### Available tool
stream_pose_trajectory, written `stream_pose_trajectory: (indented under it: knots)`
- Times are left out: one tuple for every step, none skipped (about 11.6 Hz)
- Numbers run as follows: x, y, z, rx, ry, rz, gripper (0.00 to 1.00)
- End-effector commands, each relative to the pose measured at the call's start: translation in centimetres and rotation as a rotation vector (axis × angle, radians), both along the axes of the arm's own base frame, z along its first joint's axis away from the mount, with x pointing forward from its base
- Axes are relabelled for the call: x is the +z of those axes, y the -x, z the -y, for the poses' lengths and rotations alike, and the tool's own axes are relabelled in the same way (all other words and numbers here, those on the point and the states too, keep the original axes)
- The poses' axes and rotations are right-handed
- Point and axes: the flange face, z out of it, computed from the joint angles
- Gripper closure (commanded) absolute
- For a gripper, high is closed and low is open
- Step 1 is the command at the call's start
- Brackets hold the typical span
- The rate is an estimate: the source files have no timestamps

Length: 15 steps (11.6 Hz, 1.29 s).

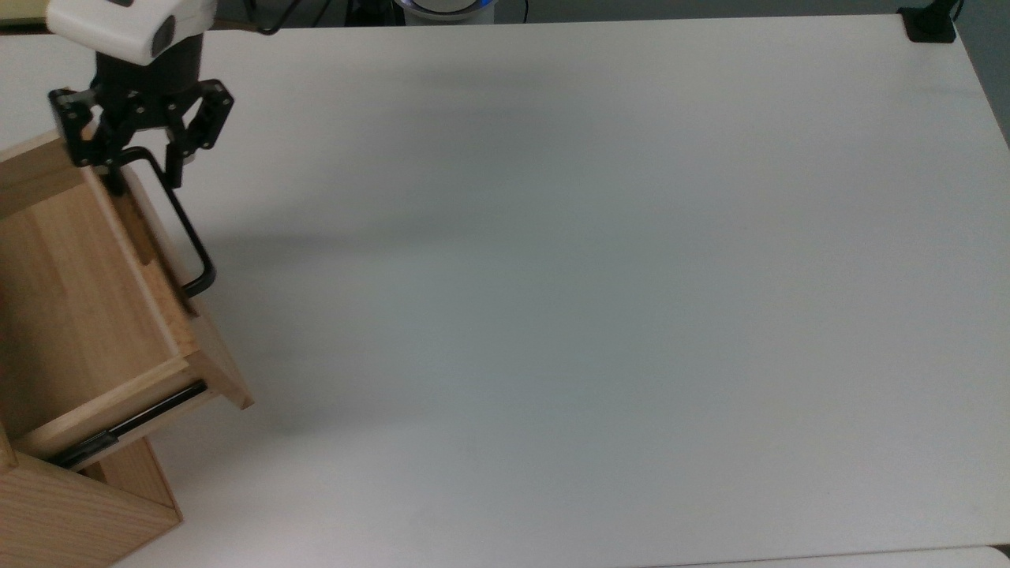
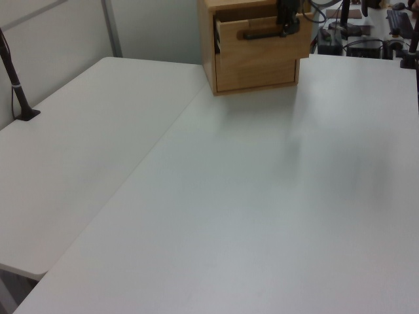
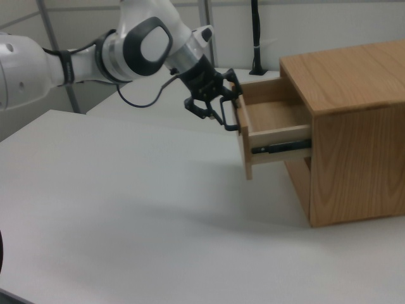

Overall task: Open the drawer by sliding it
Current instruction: 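Release the handle and lift the gripper away from the drawer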

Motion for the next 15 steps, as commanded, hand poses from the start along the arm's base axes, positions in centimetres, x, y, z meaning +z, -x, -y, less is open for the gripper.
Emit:
stream_pose_trajectory:
  knots:
    - [0.0, 0.8, -6.1, 0.020, -0.050, -0.043, 0.82]
    - [0.0, 0.7, -7.6, 0.014, -0.062, -0.045, 0.82]
    - [0.2, 0.7, -9.0, 0.003, -0.079, -0.034, 0.82]
    - [0.2, 0.8, -9.8, 0.004, -0.083, -0.048, 0.81]
    - [0.7, 1.2, -10.2, 0.006, -0.087, -0.052, 0.80]
    - [0.6, 1.3, -10.9, 0.009, -0.089, -0.071, 0.78]
    - [0.8, 1.6, -11.9, 0.006, -0.097, -0.087, 0.48]
    - [1.1, 2.0, -12.7, -0.070, -0.129, -0.084, 0.32]
    - [1.8, 2.8, -14.3, -0.173, -0.193, -0.069, 0.08]
    - [2.5, 3.6, -16.3, -0.283, -0.246, -0.072, 0.00]
    - [2.9, 4.5, -18.0, -0.394, -0.273, -0.097, 0.00]
    - [3.5, 5.6, -19.4, -0.490, -0.308, -0.119, 0.00]
    - [3.4, 6.5, -19.8, -0.583, -0.351, -0.154, 0.00]
    - [3.6, 7.3, -20.5, -0.662, -0.392, -0.186, 0.00]
    - [3.7, 8.2, -20.9, -0.701, -0.393, -0.209, 0.00]
